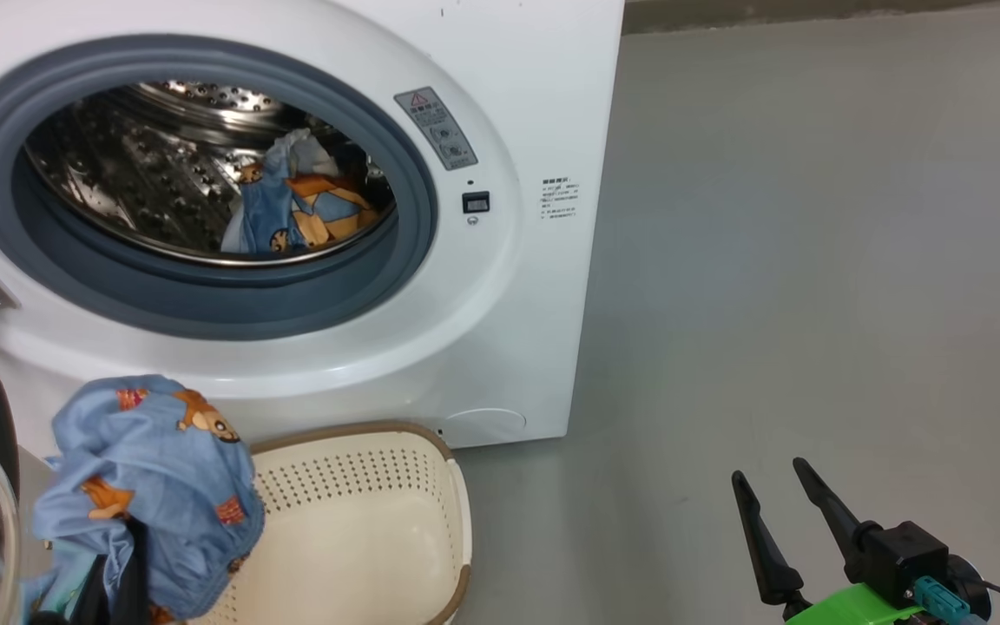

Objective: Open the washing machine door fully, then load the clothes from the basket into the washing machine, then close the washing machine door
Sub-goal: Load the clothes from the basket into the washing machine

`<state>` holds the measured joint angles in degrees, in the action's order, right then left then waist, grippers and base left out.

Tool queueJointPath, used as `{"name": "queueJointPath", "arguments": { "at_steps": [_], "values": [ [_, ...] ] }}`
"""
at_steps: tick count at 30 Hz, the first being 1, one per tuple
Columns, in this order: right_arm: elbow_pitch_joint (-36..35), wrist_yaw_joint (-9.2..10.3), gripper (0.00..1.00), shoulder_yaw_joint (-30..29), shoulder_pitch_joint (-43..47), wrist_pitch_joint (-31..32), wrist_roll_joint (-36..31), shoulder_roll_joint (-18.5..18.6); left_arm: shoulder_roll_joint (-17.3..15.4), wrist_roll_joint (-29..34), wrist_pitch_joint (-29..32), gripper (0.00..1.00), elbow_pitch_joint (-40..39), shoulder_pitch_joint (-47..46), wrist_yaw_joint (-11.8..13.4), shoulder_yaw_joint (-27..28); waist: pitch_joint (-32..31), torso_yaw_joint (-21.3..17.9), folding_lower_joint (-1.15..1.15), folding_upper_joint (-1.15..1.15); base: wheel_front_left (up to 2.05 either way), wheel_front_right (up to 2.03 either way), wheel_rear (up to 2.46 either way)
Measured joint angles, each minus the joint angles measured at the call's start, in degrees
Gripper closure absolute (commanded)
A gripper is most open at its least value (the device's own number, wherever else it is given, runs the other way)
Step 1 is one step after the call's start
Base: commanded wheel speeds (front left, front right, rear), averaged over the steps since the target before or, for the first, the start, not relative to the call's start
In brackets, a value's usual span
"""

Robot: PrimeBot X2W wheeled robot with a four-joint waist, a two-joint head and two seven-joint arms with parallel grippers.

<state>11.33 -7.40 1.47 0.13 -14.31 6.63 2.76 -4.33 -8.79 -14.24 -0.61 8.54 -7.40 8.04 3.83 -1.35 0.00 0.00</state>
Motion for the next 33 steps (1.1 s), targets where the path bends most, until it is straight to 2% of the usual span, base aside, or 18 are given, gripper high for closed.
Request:
{"name": "queueJointPath", "arguments": {
  "at_steps": [5, 19, 33],
  "values": [
    [-0.04, 0.00, 0.00, -0.01, -0.03, 0.00, 0.00, -0.01, 0.34, -0.04, 0.00, 1.00, 0.53, -1.06, 0.00, -1.34, 1.84, 0.09, 0.00, 0.00, 0.00, 0.00, 0.00],
    [-1.22, 0.00, 0.00, 1.23, -3.99, 0.00, -1.26, -0.02, -0.68, -0.62, -0.38, 1.00, 5.20, -16.50, 0.00, -1.54, 11.28, -1.27, 0.00, 0.00, 0.00, 0.00, 0.00],
    [-2.35, 0.00, 0.00, 3.54, -8.72, 0.00, -0.46, -0.01, -6.24, -1.79, -0.40, 1.00, 12.39, -33.97, 0.00, -2.01, 21.24, -4.53, 0.00, 0.00, 0.00, 0.00, 0.00]
  ]
}}
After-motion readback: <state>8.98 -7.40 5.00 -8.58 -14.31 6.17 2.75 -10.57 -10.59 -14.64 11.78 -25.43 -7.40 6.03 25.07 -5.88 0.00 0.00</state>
